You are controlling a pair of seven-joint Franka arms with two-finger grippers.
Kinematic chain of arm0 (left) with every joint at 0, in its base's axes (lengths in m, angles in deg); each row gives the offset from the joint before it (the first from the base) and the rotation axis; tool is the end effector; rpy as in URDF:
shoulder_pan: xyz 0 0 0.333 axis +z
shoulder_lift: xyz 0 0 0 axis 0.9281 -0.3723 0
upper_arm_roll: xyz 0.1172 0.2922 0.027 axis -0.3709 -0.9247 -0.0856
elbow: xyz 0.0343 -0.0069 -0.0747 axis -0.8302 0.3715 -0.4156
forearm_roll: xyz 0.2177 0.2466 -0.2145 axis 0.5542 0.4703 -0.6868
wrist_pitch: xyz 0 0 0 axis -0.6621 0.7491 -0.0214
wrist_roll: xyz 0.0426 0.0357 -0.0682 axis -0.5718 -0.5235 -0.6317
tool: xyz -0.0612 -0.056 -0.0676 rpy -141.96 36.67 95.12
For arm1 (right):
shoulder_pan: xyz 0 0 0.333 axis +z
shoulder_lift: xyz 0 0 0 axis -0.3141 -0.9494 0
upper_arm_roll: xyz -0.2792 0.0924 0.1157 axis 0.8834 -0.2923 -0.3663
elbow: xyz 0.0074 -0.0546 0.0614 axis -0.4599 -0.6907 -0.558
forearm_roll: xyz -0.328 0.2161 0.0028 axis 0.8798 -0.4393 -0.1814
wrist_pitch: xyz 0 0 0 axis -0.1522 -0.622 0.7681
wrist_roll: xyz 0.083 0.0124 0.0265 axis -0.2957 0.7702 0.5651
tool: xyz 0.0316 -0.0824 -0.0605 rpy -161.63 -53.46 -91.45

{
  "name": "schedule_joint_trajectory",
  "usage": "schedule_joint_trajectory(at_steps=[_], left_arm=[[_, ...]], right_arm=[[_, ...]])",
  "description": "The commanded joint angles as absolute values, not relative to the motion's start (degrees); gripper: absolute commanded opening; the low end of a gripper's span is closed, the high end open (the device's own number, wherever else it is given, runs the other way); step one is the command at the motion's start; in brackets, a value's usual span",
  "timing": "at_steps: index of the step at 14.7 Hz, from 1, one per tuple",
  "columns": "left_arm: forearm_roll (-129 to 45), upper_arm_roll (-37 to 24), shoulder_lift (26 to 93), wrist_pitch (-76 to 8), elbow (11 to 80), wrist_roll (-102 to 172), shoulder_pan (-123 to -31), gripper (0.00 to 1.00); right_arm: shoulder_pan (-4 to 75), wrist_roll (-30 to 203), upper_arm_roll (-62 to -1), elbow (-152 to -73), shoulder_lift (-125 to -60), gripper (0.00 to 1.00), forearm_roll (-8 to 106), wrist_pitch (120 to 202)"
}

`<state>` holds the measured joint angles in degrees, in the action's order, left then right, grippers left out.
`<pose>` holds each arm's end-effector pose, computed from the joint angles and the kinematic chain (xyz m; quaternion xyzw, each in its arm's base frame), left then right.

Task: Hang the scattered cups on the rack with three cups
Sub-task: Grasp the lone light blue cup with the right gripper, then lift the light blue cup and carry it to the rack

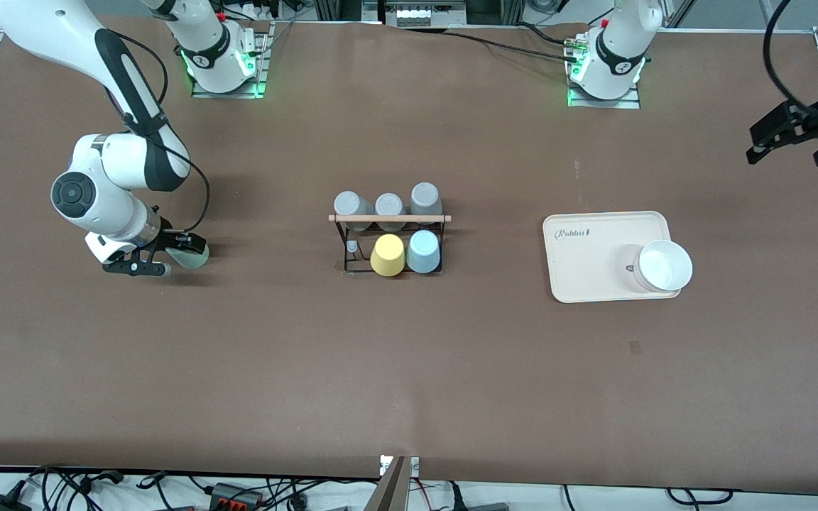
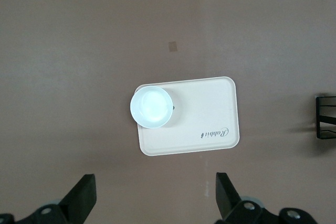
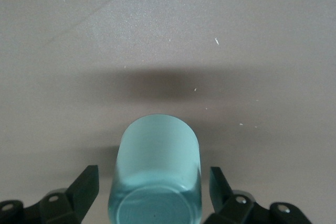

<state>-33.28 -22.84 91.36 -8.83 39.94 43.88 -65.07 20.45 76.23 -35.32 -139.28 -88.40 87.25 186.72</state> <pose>0.5225 0.0104 0.6494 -0.9995 0.0124 -0.0288 0.0019 0.5496 0.0057 0.2186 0.9987 -0.0327 -0.0374 0.0134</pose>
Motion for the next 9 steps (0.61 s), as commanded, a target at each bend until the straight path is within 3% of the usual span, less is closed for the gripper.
schedule_joint_trajectory(at_steps=[1,6,9], left_arm=[[-32.9,-22.6,90.2,-4.0,36.7,44.4,-65.0,1.0],[-33.3,-22.3,88.8,-4.6,36.4,44.4,-65.2,1.0],[-33.4,-22.7,88.5,-4.7,36.4,44.4,-65.0,1.0]], right_arm=[[20.7,76.0,-35.7,-136.8,-86.2,0.28,87.7,183.1],[26.0,76.3,-36.8,-118.2,-86.2,0.25,86.8,160.3],[31.9,75.1,-36.8,-110.3,-86.4,0.24,86.5,154.9]])
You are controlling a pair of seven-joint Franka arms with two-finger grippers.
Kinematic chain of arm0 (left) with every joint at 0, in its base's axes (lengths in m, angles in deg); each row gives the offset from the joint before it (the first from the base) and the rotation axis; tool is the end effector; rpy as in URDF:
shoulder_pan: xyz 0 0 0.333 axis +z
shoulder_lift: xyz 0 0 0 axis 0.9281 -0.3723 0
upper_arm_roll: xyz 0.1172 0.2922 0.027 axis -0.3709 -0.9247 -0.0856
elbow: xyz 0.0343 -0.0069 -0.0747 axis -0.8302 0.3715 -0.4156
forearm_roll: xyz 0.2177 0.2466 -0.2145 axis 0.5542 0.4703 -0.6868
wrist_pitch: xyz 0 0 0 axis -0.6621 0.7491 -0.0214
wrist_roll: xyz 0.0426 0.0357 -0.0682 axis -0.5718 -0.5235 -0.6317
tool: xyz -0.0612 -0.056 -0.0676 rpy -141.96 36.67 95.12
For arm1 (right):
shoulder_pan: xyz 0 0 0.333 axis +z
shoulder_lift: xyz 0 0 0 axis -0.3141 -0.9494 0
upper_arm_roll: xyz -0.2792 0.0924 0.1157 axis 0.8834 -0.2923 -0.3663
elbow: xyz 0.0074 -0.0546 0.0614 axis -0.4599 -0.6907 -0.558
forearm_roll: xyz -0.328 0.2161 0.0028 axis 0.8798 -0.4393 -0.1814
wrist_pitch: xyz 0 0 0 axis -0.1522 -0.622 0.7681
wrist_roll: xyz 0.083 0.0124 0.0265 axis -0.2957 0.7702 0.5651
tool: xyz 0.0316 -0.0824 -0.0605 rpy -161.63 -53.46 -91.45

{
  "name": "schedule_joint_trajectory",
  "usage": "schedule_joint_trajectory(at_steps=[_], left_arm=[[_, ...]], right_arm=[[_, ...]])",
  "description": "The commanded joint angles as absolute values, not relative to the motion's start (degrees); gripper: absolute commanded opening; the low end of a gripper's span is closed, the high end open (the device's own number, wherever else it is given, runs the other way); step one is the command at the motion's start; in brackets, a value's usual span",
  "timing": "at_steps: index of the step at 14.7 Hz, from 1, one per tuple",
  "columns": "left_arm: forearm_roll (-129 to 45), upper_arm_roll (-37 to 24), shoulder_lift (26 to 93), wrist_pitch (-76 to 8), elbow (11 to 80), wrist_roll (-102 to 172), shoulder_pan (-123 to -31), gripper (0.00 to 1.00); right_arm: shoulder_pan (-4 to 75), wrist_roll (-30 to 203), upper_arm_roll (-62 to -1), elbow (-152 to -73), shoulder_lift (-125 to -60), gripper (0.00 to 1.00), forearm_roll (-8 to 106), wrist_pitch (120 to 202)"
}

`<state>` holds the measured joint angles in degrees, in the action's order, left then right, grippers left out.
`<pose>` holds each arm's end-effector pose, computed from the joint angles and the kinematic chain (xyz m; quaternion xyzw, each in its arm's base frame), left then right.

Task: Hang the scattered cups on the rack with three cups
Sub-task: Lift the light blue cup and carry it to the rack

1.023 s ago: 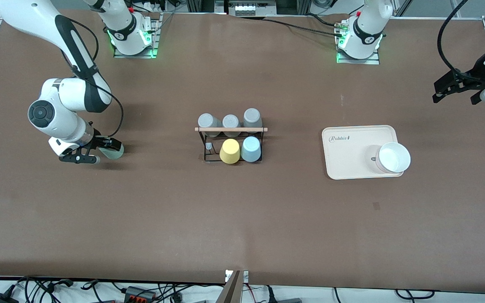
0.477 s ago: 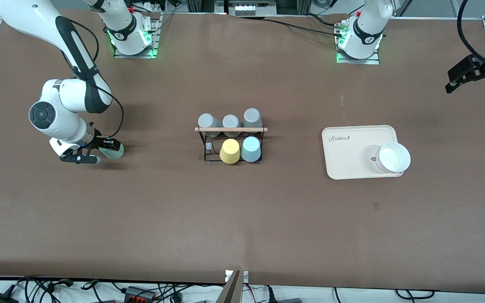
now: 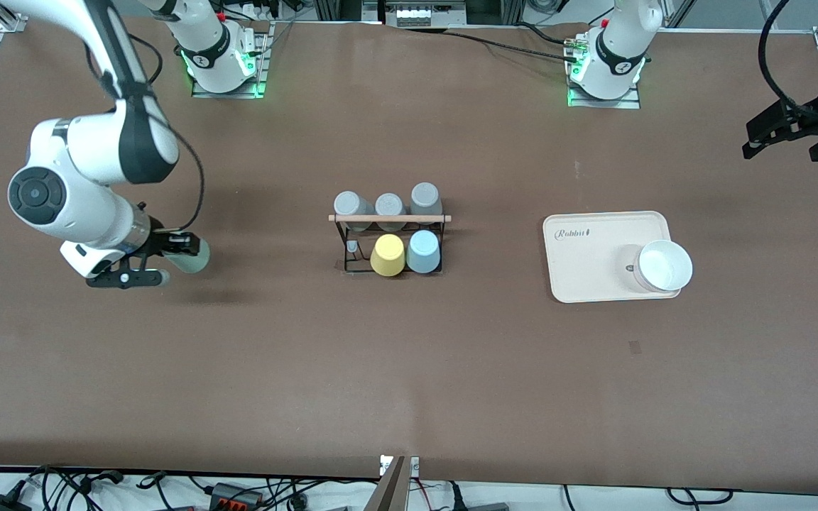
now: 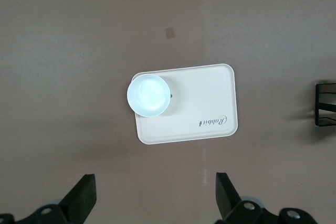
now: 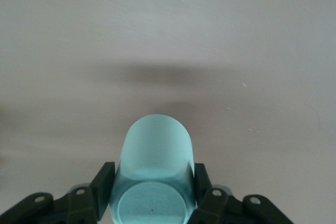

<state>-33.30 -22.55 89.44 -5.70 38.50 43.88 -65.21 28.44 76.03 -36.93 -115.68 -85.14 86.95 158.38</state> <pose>0.5275 0.0067 0.6387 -0.9999 0.0162 0.0027 0.0003 0.6128 0.1091 0.3845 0.9977 0.0432 -0.0494 0.0148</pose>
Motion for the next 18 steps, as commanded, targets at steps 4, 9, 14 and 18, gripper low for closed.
schedule_joint_trajectory(at_steps=[4,9,14,18], left_arm=[[-33.7,-22.8,88.3,-4.8,36.4,44.4,-65.0,1.0],[-33.5,-22.9,88.3,-5.8,36.5,44.5,-64.8,1.0],[-33.5,-22.9,88.4,-5.8,36.5,44.4,-64.8,1.0],[-33.5,-22.9,88.4,-5.8,36.6,44.4,-64.7,1.0]], right_arm=[[40.7,61.1,-36.8,-104.0,-90.7,0.24,86.3,155.0],[45.9,49.9,-36.8,-98.2,-94.5,0.24,77.5,155.6],[49.9,43.8,-36.8,-95.2,-97.9,0.24,78.1,156.8],[51.1,42.6,-36.7,-95.0,-99.2,0.24,78.3,156.9]])
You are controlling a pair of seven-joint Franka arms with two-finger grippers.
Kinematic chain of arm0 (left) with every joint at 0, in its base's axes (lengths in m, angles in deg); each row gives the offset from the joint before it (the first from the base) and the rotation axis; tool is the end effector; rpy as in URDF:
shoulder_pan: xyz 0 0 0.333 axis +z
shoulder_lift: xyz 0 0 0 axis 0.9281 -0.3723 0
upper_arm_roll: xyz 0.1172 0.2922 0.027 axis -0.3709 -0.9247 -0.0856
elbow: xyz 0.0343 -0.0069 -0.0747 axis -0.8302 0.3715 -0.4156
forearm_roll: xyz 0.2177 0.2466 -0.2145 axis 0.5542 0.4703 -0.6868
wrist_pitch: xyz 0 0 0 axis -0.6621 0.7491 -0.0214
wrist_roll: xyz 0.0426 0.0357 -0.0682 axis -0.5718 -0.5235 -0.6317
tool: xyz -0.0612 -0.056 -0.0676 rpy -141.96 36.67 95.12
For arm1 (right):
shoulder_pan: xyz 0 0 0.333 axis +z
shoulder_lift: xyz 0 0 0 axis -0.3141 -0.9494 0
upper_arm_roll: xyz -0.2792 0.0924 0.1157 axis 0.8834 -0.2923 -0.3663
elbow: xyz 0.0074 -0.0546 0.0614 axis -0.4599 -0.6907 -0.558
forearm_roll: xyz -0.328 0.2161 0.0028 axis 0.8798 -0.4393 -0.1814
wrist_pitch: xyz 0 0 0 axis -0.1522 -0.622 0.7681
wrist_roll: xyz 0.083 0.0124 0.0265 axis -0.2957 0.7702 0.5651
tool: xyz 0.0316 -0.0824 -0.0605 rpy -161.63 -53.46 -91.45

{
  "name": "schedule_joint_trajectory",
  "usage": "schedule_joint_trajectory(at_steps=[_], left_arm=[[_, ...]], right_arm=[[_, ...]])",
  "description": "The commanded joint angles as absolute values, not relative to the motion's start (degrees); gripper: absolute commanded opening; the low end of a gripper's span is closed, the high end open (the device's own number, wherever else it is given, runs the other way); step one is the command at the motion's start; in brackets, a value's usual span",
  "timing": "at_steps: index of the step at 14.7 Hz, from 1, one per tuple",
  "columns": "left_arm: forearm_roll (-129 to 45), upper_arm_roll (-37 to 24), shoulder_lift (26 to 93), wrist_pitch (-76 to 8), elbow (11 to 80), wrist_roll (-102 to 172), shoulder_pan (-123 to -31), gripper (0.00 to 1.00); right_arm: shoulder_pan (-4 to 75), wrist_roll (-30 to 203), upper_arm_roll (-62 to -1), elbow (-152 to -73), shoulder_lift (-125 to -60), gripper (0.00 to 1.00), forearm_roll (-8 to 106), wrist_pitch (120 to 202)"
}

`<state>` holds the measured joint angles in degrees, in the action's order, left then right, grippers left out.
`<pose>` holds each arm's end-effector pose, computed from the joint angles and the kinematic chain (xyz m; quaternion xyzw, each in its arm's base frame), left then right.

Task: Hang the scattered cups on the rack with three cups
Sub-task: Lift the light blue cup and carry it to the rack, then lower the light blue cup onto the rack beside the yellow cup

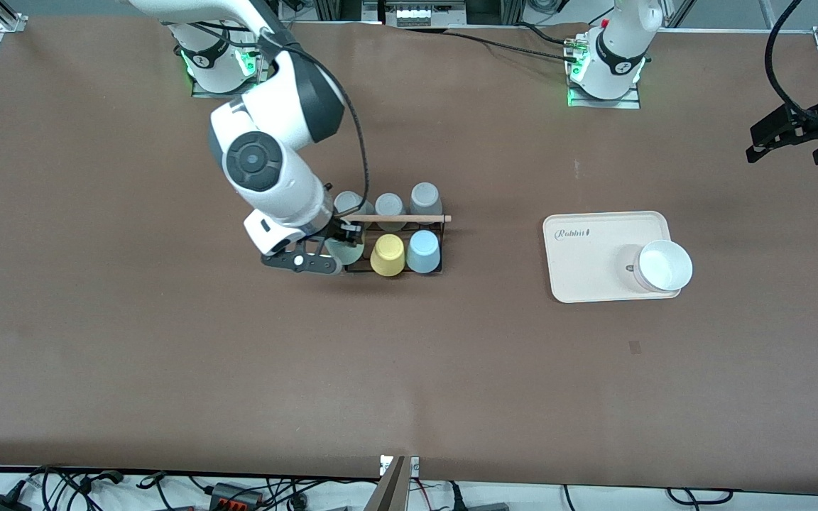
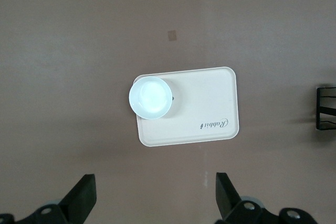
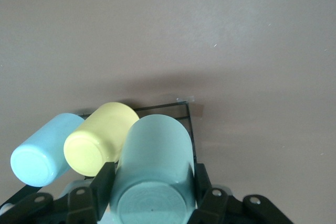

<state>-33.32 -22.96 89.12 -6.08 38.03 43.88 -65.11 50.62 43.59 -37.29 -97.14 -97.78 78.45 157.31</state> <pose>0.5300 0.0116 0.6402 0.9999 -0.0118 0.0019 0.0001 0.5834 0.3845 0.3874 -0.9954 0.0721 0.0433 0.0455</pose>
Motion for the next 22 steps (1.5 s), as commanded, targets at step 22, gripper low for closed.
schedule_joint_trajectory(at_steps=[22], left_arm=[[-33.6,-22.9,88.3,-5.8,36.8,44.5,-64.6,1.0]], right_arm=[[53.1,41.2,-36.5,-94.8,-105.5,0.24,82.5,161.6]])
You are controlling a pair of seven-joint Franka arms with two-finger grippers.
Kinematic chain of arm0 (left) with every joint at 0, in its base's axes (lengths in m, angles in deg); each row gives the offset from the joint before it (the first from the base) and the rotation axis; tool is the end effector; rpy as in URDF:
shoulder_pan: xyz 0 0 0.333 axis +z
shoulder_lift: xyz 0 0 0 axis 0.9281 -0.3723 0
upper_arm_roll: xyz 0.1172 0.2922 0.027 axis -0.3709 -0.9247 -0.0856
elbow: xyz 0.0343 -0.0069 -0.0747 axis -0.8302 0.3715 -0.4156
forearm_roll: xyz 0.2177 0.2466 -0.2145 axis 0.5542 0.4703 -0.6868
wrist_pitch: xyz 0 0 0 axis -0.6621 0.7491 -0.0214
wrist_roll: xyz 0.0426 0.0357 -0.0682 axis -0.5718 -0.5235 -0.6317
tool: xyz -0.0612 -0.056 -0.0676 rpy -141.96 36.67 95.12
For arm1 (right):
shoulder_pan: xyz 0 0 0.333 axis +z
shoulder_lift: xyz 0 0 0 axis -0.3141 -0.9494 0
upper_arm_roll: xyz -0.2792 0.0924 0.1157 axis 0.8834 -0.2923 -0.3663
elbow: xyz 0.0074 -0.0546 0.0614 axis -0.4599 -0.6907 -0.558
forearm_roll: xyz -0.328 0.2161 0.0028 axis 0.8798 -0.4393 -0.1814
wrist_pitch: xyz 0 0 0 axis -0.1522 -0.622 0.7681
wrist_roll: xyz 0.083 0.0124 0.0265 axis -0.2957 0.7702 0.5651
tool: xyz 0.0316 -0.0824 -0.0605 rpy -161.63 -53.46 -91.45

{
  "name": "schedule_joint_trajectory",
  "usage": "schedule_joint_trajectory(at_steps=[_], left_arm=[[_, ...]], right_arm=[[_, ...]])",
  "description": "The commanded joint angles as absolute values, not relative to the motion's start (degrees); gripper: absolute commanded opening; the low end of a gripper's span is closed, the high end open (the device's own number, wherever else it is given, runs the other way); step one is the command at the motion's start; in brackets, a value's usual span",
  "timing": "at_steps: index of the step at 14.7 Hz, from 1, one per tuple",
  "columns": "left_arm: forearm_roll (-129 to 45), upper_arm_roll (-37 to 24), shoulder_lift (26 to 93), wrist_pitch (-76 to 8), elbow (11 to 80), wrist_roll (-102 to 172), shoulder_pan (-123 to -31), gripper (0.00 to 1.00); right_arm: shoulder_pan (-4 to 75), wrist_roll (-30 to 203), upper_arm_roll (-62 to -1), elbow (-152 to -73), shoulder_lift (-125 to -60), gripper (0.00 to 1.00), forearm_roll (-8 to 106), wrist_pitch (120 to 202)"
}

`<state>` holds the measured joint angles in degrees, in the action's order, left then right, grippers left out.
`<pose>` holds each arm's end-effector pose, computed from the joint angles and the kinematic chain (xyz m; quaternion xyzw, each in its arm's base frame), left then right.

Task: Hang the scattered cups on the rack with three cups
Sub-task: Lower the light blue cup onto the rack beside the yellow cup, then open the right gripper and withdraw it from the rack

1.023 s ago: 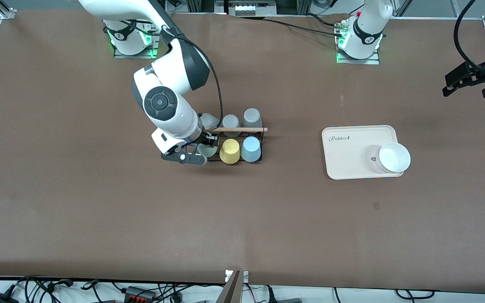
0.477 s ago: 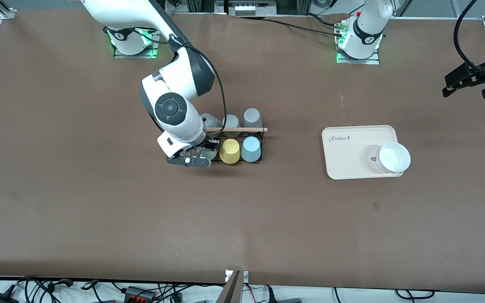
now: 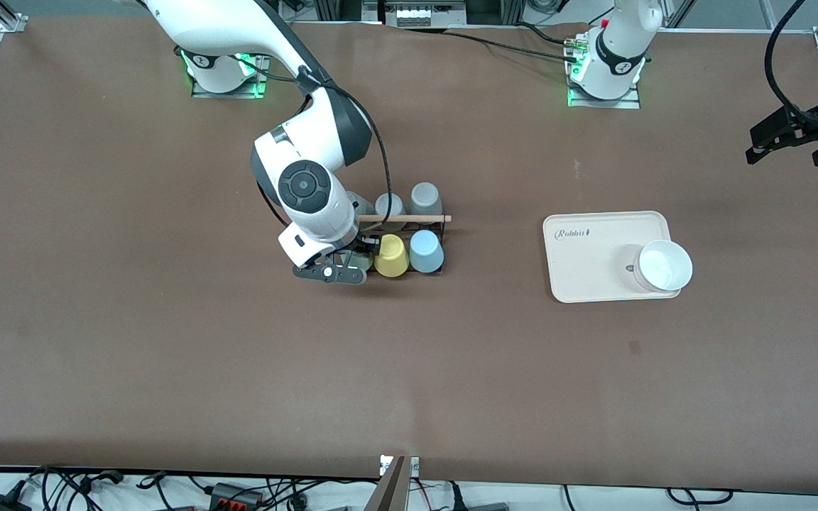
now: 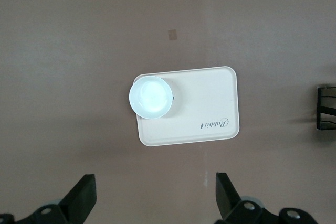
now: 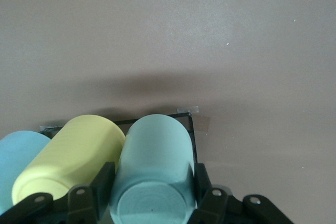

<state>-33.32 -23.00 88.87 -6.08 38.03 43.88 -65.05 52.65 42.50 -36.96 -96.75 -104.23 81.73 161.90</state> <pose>0.5313 0.0126 0.6379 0.9999 -0.0109 -0.0002 0.0002 0.5839 0.4053 0.3175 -0.9975 0.0588 0.0371 0.0134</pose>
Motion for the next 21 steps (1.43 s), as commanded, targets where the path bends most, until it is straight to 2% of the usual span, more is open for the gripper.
schedule_joint_trajectory(at_steps=[1,2,3,4,10,13,21], left_arm=[[-33.5,-22.9,88.3,-5.8,36.8,44.5,-64.6,1.0],[-33.6,-22.9,88.3,-5.8,36.7,44.5,-64.6,1.0],[-33.6,-22.9,88.3,-5.8,36.8,44.4,-64.6,1.0],[-33.7,-22.9,88.3,-5.8,36.8,44.5,-64.6,1.0],[-34.2,-22.9,88.2,-6.0,36.8,44.6,-64.6,1.0],[-34.3,-22.9,88.2,-6.0,36.8,44.6,-64.6,1.0],[-34.4,-23.0,88.3,-5.6,36.8,44.1,-64.2,1.0]], right_arm=[[53.1,41.2,-36.5,-94.8,-105.7,0.25,82.5,161.6],[53.1,41.2,-36.5,-94.8,-105.7,0.26,82.5,161.6],[53.1,41.1,-36.5,-94.8,-105.7,0.49,82.5,161.6],[53.0,40.9,-36.3,-94.8,-105.7,0.99,82.4,161.5],[52.0,41.4,-35.7,-91.7,-103.3,1.0,82.4,159.5],[49.4,41.7,-34.5,-88.0,-100.5,1.0,82.3,152.6],[34.4,61.3,-33.9,-77.9,-98.3,1.0,82.5,138.3]])
